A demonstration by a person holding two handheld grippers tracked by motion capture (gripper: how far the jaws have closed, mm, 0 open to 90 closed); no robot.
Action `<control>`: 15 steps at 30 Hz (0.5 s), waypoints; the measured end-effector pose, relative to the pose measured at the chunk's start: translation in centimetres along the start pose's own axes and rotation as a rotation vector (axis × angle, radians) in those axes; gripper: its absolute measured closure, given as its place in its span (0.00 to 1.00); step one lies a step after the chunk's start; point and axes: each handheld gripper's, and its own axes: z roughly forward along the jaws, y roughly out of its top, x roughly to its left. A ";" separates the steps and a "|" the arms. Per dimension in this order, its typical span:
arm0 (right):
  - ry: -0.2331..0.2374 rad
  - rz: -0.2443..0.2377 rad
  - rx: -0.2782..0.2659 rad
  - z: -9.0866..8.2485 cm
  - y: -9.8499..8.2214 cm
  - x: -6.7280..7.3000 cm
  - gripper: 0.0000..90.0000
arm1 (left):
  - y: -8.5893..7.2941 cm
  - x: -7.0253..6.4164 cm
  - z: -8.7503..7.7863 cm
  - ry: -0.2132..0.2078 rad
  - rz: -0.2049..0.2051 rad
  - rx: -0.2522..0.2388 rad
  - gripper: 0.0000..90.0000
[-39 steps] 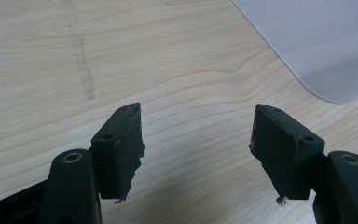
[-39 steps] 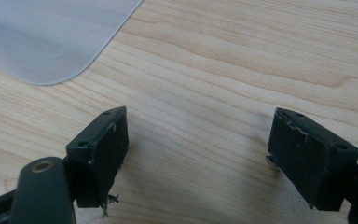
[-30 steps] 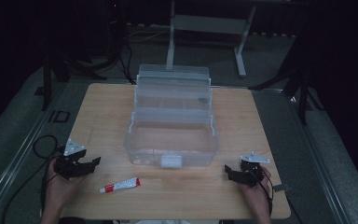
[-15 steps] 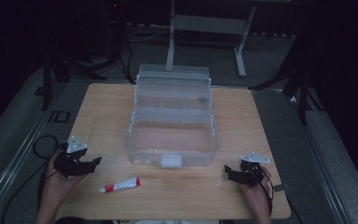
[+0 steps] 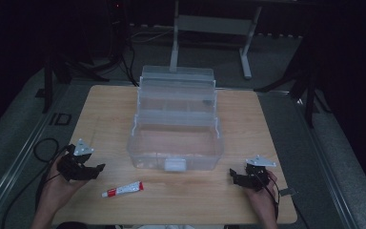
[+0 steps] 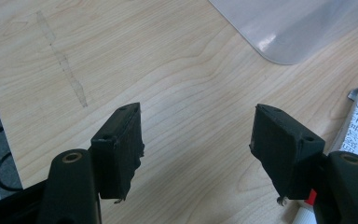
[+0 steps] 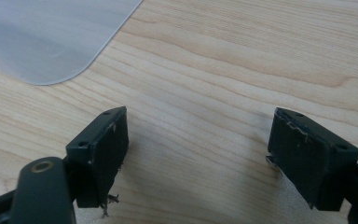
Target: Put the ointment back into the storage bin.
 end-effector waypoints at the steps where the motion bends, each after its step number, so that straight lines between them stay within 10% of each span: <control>1: 0.000 0.000 0.000 0.0 0.0 0.0 0.22 | 0.0 0.0 0.0 0.000 0.000 0.000 0.38; 15: 0.001 -0.001 0.001 0.0 0.0 0.0 0.22 | 1.2 -0.6 -0.4 -0.050 0.054 0.030 0.36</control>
